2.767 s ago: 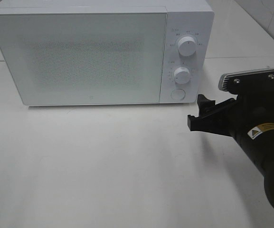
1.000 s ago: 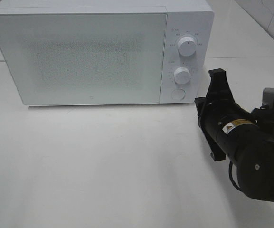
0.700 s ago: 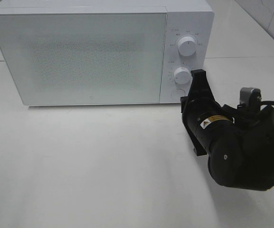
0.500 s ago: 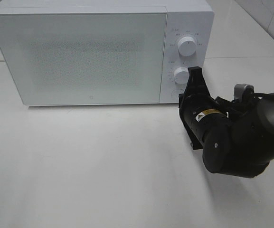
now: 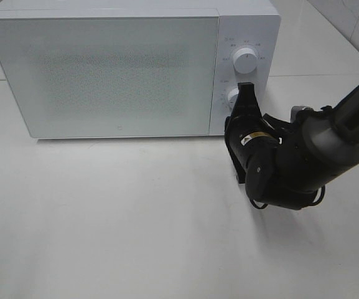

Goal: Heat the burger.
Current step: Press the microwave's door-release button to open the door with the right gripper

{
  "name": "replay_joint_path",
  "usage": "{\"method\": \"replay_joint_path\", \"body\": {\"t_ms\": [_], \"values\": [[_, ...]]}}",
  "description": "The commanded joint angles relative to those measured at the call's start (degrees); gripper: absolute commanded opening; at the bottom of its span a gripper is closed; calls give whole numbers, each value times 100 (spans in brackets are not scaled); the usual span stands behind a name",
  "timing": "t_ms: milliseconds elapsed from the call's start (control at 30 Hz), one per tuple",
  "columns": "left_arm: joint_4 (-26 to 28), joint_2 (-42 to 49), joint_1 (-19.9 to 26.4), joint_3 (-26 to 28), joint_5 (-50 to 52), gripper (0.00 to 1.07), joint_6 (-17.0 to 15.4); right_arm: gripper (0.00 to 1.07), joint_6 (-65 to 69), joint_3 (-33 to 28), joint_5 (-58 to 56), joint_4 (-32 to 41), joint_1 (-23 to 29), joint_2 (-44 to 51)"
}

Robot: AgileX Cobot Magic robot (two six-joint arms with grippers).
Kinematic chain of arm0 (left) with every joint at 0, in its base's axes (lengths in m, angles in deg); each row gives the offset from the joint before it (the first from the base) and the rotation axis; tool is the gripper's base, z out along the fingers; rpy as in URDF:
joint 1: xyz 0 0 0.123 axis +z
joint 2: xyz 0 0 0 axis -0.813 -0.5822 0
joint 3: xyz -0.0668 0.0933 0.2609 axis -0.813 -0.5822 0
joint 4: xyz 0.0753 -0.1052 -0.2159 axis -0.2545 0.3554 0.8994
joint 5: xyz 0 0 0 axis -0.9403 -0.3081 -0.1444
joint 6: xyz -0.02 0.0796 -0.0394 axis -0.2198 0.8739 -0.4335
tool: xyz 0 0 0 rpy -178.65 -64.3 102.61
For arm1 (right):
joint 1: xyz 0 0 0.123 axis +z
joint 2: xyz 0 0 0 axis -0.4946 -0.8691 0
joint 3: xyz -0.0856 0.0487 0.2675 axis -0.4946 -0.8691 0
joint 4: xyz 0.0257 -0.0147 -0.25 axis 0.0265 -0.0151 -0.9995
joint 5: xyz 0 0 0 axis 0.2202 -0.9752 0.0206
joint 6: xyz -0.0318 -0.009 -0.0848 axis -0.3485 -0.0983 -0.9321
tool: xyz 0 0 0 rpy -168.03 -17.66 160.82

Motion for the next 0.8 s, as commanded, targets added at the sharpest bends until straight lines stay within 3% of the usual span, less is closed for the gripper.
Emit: {"method": "replay_joint_path", "body": {"t_ms": [33, 800], "values": [[46, 97, 11, 6, 57, 100, -40, 0, 6, 132, -143, 74, -29, -46], [46, 97, 11, 6, 57, 100, -40, 0, -178, 498, -183, 768, -34, -418]]}}
